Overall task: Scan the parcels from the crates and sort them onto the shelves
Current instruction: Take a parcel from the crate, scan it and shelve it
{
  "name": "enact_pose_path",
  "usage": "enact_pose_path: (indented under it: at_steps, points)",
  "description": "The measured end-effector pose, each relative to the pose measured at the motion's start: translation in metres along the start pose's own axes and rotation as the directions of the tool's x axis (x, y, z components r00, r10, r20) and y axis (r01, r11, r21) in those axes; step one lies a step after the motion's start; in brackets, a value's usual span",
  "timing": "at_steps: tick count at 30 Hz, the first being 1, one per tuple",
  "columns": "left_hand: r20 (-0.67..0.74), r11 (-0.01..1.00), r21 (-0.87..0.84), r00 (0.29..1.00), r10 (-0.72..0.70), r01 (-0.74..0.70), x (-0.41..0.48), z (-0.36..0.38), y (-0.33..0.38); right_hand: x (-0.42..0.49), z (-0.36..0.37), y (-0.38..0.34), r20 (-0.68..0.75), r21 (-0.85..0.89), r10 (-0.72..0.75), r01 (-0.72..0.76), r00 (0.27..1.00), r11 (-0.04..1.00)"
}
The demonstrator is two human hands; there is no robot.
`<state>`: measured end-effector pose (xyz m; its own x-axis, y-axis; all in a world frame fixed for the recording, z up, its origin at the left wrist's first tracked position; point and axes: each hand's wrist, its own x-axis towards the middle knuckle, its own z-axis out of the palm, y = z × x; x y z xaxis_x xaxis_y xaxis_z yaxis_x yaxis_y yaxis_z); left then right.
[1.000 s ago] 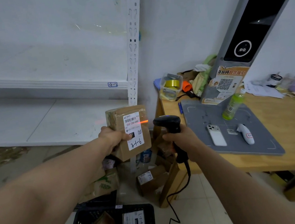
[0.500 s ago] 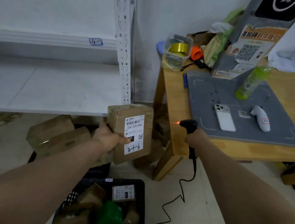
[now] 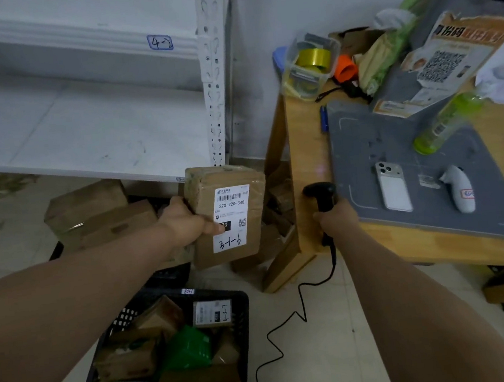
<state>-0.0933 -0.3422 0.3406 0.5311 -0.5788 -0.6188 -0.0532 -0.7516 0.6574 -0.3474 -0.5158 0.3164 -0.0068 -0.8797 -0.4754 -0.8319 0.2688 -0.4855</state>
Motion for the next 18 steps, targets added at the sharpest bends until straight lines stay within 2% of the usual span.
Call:
enact_pose_path:
  at_steps: [2,4,6,8,11,13,18]
  points:
    - [0.005,1.000,0.008,1.000,-0.007,0.007,-0.016,-0.001,0.009,-0.012,-0.002,0.001,-0.076,0.011,-0.033,0.034,0.997,0.999]
    - [0.019,1.000,-0.003,1.000,-0.004,0.004,-0.025,-0.004,0.013,-0.027,-0.001,-0.002,-0.210,0.041,-0.114,0.125,0.971,0.991]
    - [0.023,1.000,-0.014,1.000,0.008,-0.008,-0.034,-0.011,0.016,-0.046,0.002,-0.014,-0.254,0.069,-0.205,0.229,0.945,0.971]
    - [0.034,0.999,-0.040,0.999,0.016,-0.014,-0.044,-0.021,0.017,-0.066,0.009,-0.033,-0.168,0.107,-0.259,0.279,0.951,0.954]
    - [0.083,0.995,-0.097,0.996,0.032,-0.024,-0.062,-0.039,0.018,-0.096,0.022,-0.065,0.063,0.286,-0.280,0.252,0.958,0.925]
    - [0.115,0.991,-0.129,0.993,0.041,-0.026,-0.075,-0.055,0.018,-0.118,0.026,-0.085,0.158,0.383,-0.297,0.219,0.942,0.897]
    - [0.128,0.981,-0.189,0.989,0.077,-0.052,-0.098,-0.103,0.014,-0.171,0.019,-0.126,0.341,0.424,-0.351,0.191,0.872,0.885]
